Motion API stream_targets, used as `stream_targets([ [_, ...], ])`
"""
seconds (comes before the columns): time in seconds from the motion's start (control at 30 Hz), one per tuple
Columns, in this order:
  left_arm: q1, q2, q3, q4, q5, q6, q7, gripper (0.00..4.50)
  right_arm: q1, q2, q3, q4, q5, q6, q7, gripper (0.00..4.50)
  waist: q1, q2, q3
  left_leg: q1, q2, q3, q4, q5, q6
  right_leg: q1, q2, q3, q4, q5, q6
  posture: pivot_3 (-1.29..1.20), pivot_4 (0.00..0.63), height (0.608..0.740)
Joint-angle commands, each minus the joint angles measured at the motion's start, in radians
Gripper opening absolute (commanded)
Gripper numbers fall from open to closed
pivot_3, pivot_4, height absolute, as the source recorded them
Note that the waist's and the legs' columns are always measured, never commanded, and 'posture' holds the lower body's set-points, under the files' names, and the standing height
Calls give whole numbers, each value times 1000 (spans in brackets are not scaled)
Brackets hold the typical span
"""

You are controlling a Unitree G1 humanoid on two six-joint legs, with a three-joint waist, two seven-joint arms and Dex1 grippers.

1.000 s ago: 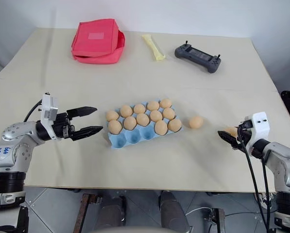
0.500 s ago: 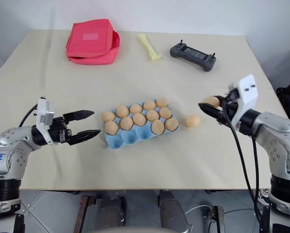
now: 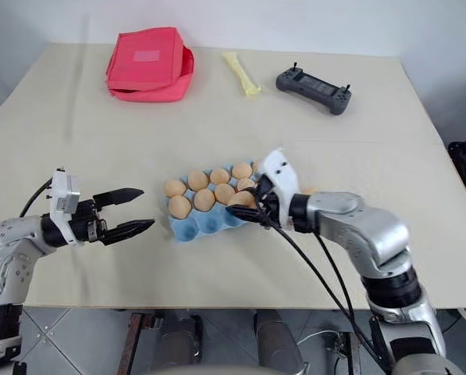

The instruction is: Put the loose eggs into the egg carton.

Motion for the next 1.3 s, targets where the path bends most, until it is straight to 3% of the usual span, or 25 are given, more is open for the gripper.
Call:
stream_targets([
  [0.03, 21, 18, 37, -43, -21, -10, 9, 4500, -27, 21, 34, 8, -18, -40, 34, 2042, -2, 0, 0, 0, 0, 0, 0, 0, 0, 0, 0, 0, 0, 0, 0, 0, 150, 740],
  [0.17, 39, 14, 48, -60, -24, -16, 22, 4500, -39, 47, 68, 33, -43, -58, 49, 2042, -2, 0, 0, 0, 0, 0, 0, 0, 0, -1, 0, 0, 1, 0, 0, 0, 150, 740],
  [0.4, 39, 7, 50, -70, -27, -23, 36, 4500, -76, 80, 71, 76, -86, -90, 45, 4332, -3, 0, 0, 0, 0, 0, 0, 0, 0, -1, 0, 0, 2, 0, 0, 0, 150, 740],
  [0.43, 36, 6, 49, -70, -27, -23, 37, 4500, -80, 79, 66, 74, -87, -90, 47, 4478, -4, 0, 0, 0, 0, 0, 0, 0, 0, -1, 0, 0, 2, 0, 0, 0, 150, 740],
  [0.6, 14, 6, 37, -58, -27, -26, 36, 4500, -90, 42, -10, 15, -38, -57, 64, 4478, -2, 0, 0, 0, 0, 0, 0, 0, 0, -2, 0, 0, 2, 0, 0, 0, 150, 740],
  [0.73, -4, 5, 27, -41, -23, -30, 31, 4500, -39, -43, -151, -54, 59, -14, 102, 4478, 5, 0, 0, -1, 0, 0, 0, 0, 0, -3, 0, 0, 2, 0, 1, 0, 150, 740],
  [1.03, -66, -5, -10, 31, -3, -55, 8, 4500, 242, -313, -423, -75, 87, -40, 188, 4478, 5, -1, 0, -1, 0, 0, -1, 0, 0, -2, 0, 0, 2, -1, 2, 0, 150, 740],
  [1.3, -89, -6, -31, 64, -1, -76, 1, 4500, 491, -383, -637, -9, 40, -150, 228, 4478, 4, -1, 0, 0, 0, 1, 0, 0, 0, -2, 1, 1, 3, -1, 2, 0, 150, 740],
])
